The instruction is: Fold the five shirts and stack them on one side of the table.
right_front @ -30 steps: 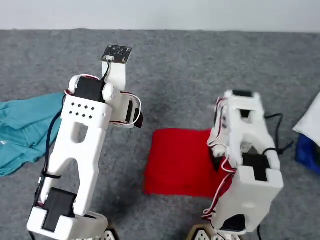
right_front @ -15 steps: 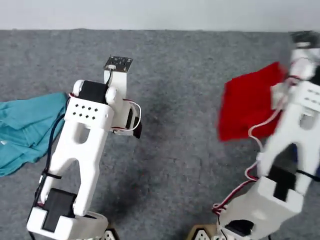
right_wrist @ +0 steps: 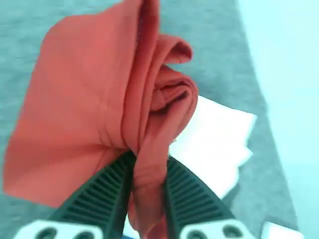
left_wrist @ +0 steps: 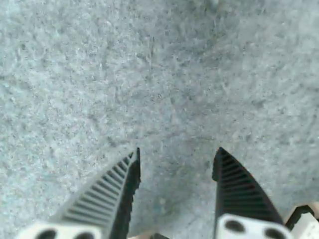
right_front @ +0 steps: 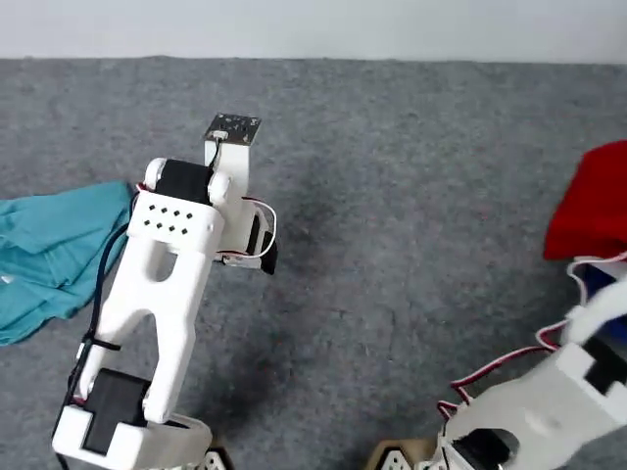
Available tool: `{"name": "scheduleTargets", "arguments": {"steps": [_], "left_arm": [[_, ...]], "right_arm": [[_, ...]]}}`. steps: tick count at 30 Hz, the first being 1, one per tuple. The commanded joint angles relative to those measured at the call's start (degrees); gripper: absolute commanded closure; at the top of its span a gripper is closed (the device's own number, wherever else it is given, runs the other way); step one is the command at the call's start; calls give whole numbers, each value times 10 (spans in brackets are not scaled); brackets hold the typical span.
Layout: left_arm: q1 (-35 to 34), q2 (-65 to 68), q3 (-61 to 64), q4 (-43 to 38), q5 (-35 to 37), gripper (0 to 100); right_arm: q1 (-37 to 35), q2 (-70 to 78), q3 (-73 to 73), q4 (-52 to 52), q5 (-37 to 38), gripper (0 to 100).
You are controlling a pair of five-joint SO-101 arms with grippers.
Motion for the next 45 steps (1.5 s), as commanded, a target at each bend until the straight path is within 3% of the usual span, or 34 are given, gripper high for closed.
{"name": "scheduleTargets", "arguments": {"steps": [1,11,17,23,28,33,40,45], "left_arm": [[4,-24,-1,16,-4,776],[4,-24,-1,16,-4,776],[-1,-23,-1,16,-4,774],[-2,-23,-2,16,-3,772],[-24,-24,-6,15,-3,771],[-117,-23,-68,14,0,771],[-316,-18,-139,14,21,679],[-445,-6,-121,-18,17,667]], "right_arm": [[45,18,-66,3,2,990],[145,73,-85,-7,-2,990],[167,121,-106,-17,-3,978],[145,143,-123,-18,-4,715],[135,124,-177,4,-4,697],[72,90,-257,97,-19,698],[-138,74,-310,334,-133,699],[-203,33,-252,329,-172,700]]}}
